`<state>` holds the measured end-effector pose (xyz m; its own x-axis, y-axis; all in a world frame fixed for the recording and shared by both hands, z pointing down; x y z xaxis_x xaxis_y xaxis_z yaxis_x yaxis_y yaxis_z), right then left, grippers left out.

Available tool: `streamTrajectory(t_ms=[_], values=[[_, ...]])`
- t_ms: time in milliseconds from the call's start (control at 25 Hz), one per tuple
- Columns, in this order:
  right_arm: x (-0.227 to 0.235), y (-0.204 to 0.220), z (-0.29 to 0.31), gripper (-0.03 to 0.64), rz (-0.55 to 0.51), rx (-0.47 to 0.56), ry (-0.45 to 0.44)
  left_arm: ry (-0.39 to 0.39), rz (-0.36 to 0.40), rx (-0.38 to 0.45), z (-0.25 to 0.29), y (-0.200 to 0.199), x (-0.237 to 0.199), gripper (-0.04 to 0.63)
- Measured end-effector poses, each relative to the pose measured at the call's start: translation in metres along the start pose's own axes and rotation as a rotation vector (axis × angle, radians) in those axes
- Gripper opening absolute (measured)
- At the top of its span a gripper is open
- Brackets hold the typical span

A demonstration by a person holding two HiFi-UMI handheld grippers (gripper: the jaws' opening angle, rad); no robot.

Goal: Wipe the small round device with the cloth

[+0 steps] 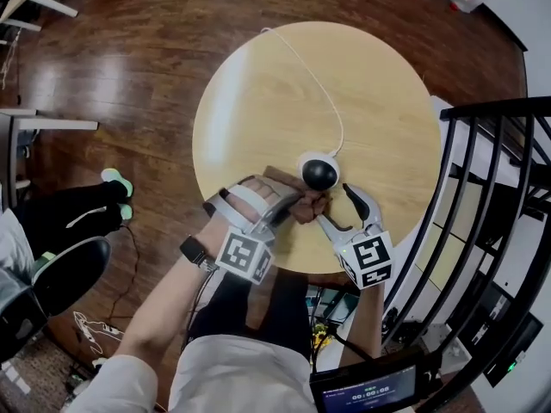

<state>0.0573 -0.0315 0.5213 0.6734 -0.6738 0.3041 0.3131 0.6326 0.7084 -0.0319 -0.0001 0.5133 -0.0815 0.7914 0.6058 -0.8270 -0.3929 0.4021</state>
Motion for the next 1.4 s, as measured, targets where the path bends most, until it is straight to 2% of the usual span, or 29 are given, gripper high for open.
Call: streamTrajectory(t_ms=[80, 120, 160, 240, 320, 360, 400, 440, 480, 520, 560, 600, 640, 720, 880, 1080, 1200, 1280, 1400], values=[[0.0, 0.0, -0.007, 0.313, 0.002, -0.005, -0.017, 0.006, -0.024, 0.001, -0.006, 0.004, 0.001, 0.072], [-0.001, -0.002, -0.011, 0.313, 0.014, 0.009, -0.028, -0.011, -0.06, 0.005, -0.013, 0.008, -0.002, 0.072], [0.0, -0.006, -0.017, 0.313, 0.03, 0.034, -0.038, -0.038, -0.118, 0.011, -0.021, 0.013, -0.006, 0.072], [0.0, -0.022, -0.03, 0.313, 0.049, 0.107, -0.051, -0.112, -0.306, 0.03, -0.039, 0.028, -0.02, 0.072], [-0.002, -0.043, -0.041, 0.313, 0.029, 0.183, -0.062, -0.197, -0.587, 0.097, -0.052, 0.046, -0.041, 0.072], [-0.003, -0.053, -0.045, 0.313, 0.001, 0.208, -0.067, -0.225, -0.773, 0.166, -0.058, 0.054, -0.055, 0.072], [-0.005, -0.061, -0.047, 0.313, -0.036, 0.222, -0.073, -0.223, -0.992, 0.263, -0.063, 0.059, -0.069, 0.072], [-0.008, -0.068, -0.047, 0.313, -0.079, 0.225, -0.081, -0.177, -1.226, 0.382, -0.066, 0.063, -0.082, 0.072], [-0.012, -0.074, -0.046, 0.313, -0.124, 0.219, -0.094, -0.084, -1.441, 0.51, -0.065, 0.063, -0.09, 0.072], [-0.016, -0.078, -0.043, 0.313, -0.167, 0.206, -0.111, 0.034, -1.608, 0.629, -0.061, 0.06, -0.095, 0.072], [-0.019, -0.081, -0.039, 0.313, -0.211, 0.187, -0.132, 0.146, -1.712, 0.717, -0.055, 0.056, -0.097, 0.072], [-0.022, -0.082, -0.033, 0.313, -0.255, 0.162, -0.151, 0.226, -1.759, 0.759, -0.049, 0.053, -0.098, 0.072], [-0.024, -0.081, -0.028, 0.313, -0.293, 0.139, -0.165, 0.27, -1.769, 0.76, -0.042, 0.053, -0.096, 0.071], [-0.023, -0.081, -0.021, 0.314, -0.315, 0.119, -0.177, 0.308, -1.788, 0.744, -0.031, 0.058, -0.09, 0.071], [-0.012, -0.078, -0.014, 0.314, -0.345, 0.066, -0.16, 0.366, -1.958, 0.853, -0.011, 0.066, -0.077, 0.071], [-0.01, -0.069, -0.004, 0.314, -0.353, 0.015, -0.172, 0.35, -2.04, 0.744, 0.012, 0.085, -0.054, 0.071], [-0.007, -0.062, 0.003, 0.314, -0.341, -0.014, -0.174, 0.341, -2.025, 0.657, 0.018, 0.088, -0.048, 0.069], [-0.004, -0.056, 0.008, 0.314, -0.321, -0.031, -0.166, 0.322, -1.98, 0.606, 0.018, 0.088, -0.051, 0.069], [-0.006, -0.049, 0.016, 0.314, -0.304, -0.051, -0.155, 0.28, -1.858, 0.411, 0.016, 0.09, -0.052, 0.069]])
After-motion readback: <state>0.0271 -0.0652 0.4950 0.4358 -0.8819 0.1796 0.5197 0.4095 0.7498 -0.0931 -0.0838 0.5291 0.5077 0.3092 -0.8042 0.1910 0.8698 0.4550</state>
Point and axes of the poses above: the fingertips, and each gripper's own axes: z forward along the fingers, x to its right, y out of its underside, the point moved 4 cm from there along -z, backward along the fingers, and after that the axes turned 11 degrees about z, right-handed, at the moved point
